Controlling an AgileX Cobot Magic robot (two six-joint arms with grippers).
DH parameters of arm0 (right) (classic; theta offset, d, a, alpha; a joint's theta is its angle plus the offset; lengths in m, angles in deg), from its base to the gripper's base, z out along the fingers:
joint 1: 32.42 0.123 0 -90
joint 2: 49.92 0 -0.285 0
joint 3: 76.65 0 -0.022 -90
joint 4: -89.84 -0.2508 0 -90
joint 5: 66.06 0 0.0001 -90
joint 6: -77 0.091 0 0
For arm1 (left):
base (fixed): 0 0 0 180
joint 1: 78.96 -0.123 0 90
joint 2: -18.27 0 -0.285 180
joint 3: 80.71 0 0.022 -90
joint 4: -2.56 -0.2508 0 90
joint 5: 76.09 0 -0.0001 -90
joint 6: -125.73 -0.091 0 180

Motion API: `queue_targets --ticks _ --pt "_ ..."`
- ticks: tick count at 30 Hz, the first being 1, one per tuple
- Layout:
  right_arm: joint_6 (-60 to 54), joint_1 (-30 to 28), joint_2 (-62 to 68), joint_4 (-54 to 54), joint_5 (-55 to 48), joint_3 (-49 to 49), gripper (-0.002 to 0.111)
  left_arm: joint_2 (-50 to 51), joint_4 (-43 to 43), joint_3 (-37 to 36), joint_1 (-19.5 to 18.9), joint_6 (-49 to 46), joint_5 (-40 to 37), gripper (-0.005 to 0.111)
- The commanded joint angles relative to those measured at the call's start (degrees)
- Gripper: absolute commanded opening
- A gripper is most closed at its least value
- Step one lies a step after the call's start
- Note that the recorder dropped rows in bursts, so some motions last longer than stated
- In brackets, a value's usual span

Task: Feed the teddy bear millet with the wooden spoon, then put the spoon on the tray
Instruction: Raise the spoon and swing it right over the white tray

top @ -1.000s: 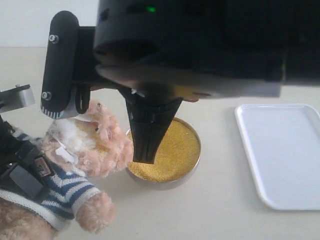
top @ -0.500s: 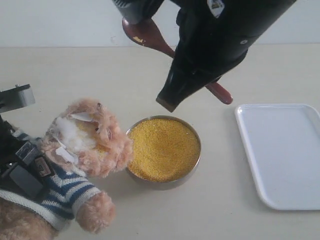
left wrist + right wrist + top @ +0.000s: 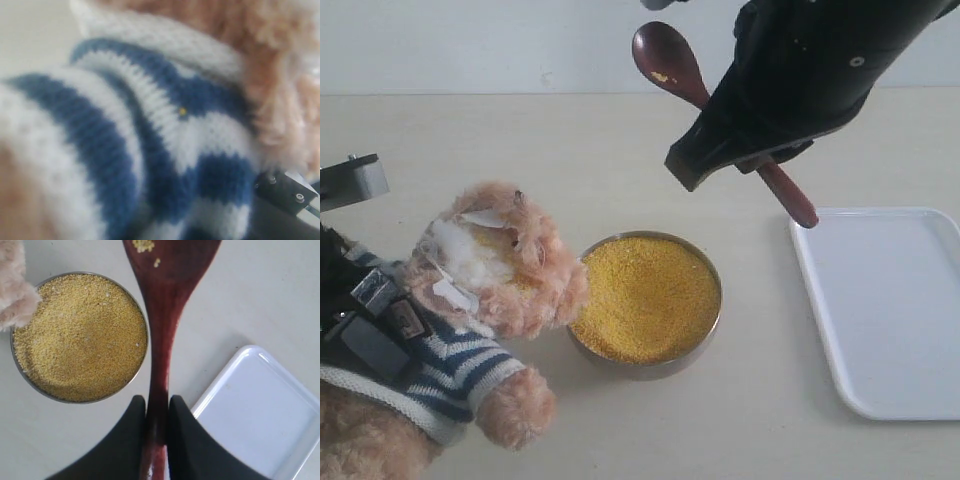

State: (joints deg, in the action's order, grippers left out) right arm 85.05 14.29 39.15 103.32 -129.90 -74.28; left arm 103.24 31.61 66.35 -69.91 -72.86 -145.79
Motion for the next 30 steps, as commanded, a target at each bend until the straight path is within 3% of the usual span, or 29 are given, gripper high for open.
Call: queue_targets --ticks 1,15,30 --pt "0.2 -2.6 -0.7 -2.0 -1.1 -0.1 0.0 -1.1 0.3 0.5 0.2 0.0 -0.3 0.004" --pt "-0.8 -4.8 -0.7 -5.4 -5.0 -0.1 0.0 -1.1 0.2 0.5 0.2 0.0 -0.3 0.004" --pt "-6.4 -20.5 -0.6 -13.8 -6.1 2.2 0.0 -1.1 0.2 0.5 0.2 0.0 -0.3 0.004"
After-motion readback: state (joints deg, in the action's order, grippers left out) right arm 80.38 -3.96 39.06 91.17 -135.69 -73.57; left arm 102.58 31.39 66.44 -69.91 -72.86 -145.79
